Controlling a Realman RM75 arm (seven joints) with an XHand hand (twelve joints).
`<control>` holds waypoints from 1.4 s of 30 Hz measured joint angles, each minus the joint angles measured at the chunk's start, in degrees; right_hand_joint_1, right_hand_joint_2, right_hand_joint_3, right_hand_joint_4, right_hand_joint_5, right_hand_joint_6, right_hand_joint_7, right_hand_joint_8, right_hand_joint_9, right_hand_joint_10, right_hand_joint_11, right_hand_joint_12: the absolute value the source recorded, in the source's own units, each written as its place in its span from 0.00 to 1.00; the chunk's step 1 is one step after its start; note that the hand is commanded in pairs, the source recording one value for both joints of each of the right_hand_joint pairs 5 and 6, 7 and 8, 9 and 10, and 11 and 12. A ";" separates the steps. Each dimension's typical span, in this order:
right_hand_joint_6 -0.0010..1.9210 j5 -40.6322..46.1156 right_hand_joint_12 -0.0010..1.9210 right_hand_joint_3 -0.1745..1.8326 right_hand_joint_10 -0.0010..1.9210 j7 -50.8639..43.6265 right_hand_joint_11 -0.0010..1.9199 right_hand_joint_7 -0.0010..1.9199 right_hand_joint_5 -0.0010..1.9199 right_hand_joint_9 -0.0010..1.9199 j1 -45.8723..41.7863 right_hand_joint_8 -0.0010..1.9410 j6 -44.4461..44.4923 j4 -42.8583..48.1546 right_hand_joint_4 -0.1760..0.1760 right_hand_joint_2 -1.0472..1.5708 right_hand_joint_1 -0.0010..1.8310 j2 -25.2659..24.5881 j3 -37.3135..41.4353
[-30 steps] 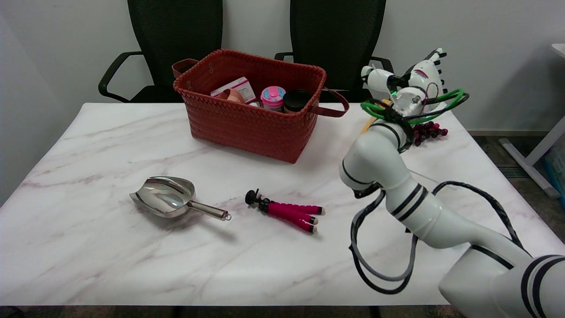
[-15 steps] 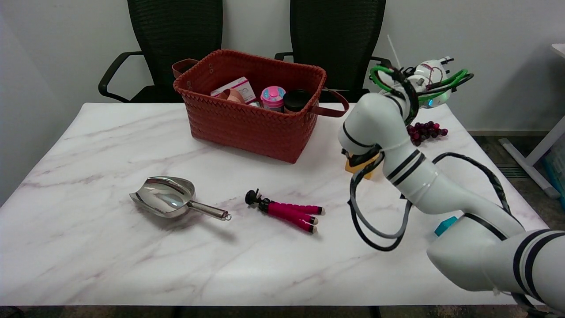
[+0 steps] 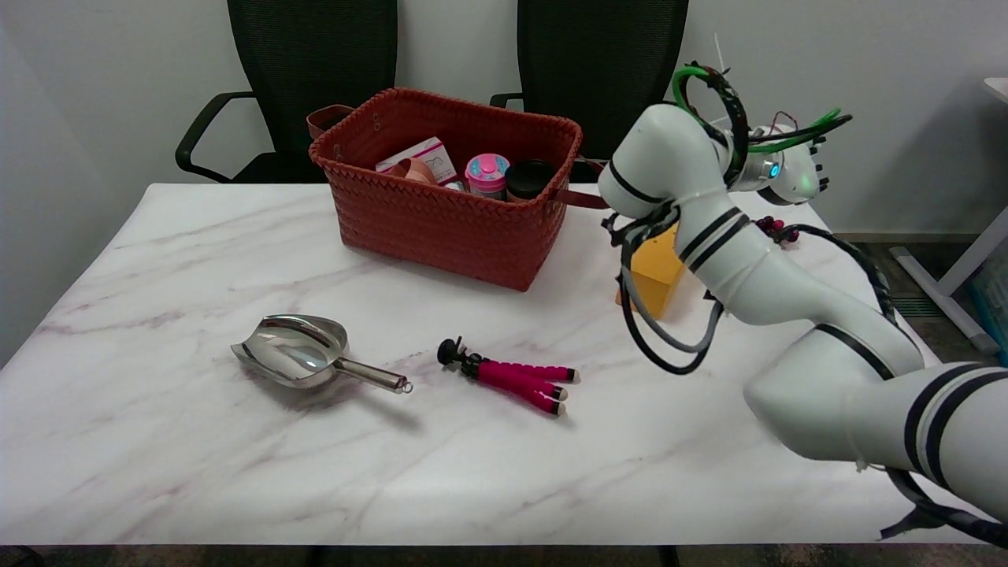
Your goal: Pick up the yellow rectangular box.
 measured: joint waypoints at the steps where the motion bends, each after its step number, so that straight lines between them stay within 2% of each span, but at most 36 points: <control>1: 0.00 0.50 0.16 0.28 0.27 -0.22 0.16 0.25 0.00 0.27 0.69 0.25 0.32 -1.14 0.50 0.56 0.46 -0.24 0.01; 3: 0.00 1.30 0.16 0.25 0.27 -0.58 0.16 0.25 0.00 0.27 2.02 0.25 0.70 -3.50 0.50 0.55 0.45 -0.76 0.01; 7: 0.00 2.74 0.15 0.14 0.27 -1.11 0.15 0.27 0.00 0.27 5.02 0.26 0.91 -8.90 0.50 0.54 0.42 -2.03 0.08; 12: 0.00 4.05 0.13 0.09 0.25 -1.03 0.13 0.27 0.00 0.25 8.84 0.27 0.50 -15.66 0.50 0.56 0.41 -3.98 0.18; 21: 0.00 6.65 0.09 0.03 0.20 5.12 0.09 0.25 0.00 0.20 13.17 0.25 -1.68 -23.01 0.50 0.63 0.39 -6.32 0.30; 24: 0.00 7.91 0.05 0.03 0.16 7.24 0.05 0.22 0.00 0.16 13.98 0.22 -2.80 -24.66 0.50 0.63 0.40 -6.78 0.32; 33: 0.00 10.46 0.03 0.04 0.11 9.06 0.03 0.17 0.00 0.11 15.83 0.17 -4.68 -30.05 0.50 0.62 0.40 -8.00 -0.21; 37: 0.00 11.23 0.03 0.05 0.07 9.08 0.03 0.12 0.00 0.07 16.29 0.12 -4.82 -31.99 0.50 0.60 0.40 -8.38 -0.53; 40: 0.00 11.76 0.03 0.03 0.04 9.08 0.03 0.03 0.00 0.04 16.45 0.03 -4.77 -33.09 0.50 0.60 0.40 -8.52 -0.71; 42: 0.00 12.22 0.02 0.01 0.03 9.07 0.02 0.00 0.00 0.03 16.53 0.00 -4.74 -33.70 0.50 0.60 0.40 -8.60 -0.82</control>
